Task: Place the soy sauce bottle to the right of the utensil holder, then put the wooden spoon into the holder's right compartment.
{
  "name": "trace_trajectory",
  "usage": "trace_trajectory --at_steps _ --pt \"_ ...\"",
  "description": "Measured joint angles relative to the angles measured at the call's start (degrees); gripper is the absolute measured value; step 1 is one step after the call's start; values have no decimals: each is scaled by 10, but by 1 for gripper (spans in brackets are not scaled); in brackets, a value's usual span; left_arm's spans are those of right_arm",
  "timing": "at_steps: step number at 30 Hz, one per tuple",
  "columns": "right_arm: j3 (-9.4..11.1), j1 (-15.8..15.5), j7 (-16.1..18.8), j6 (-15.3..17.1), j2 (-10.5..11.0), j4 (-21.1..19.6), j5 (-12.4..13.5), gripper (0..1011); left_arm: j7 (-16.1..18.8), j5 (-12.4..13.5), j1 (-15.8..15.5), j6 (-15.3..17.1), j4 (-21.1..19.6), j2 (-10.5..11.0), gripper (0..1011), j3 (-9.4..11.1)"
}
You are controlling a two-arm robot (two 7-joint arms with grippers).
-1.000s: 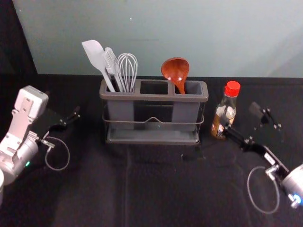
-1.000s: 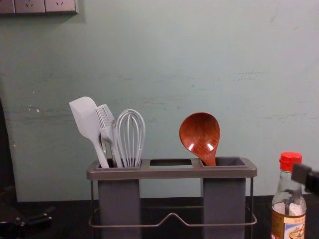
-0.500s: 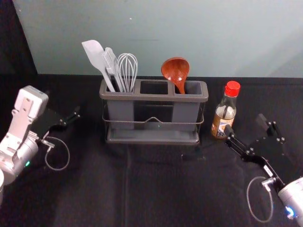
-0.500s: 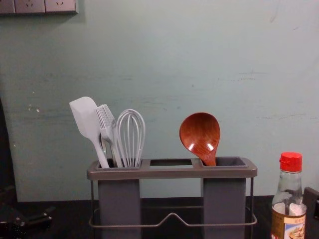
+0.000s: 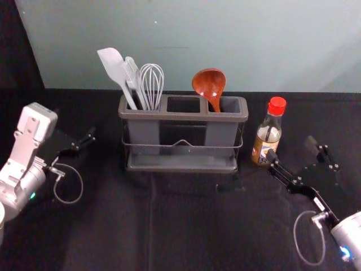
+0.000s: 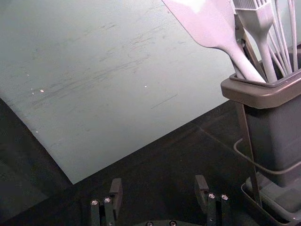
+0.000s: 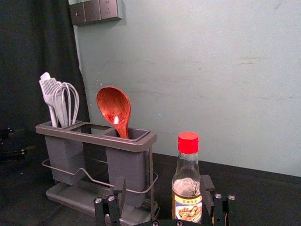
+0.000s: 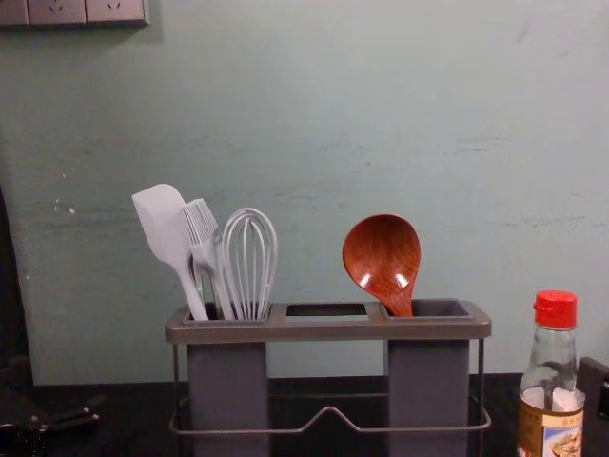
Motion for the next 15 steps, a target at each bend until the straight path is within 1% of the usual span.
trace_trajectory --at_steps 15 --pt "0 0 0 2 1 -2 1 1004 0 0 0 0 0 0 1005 0"
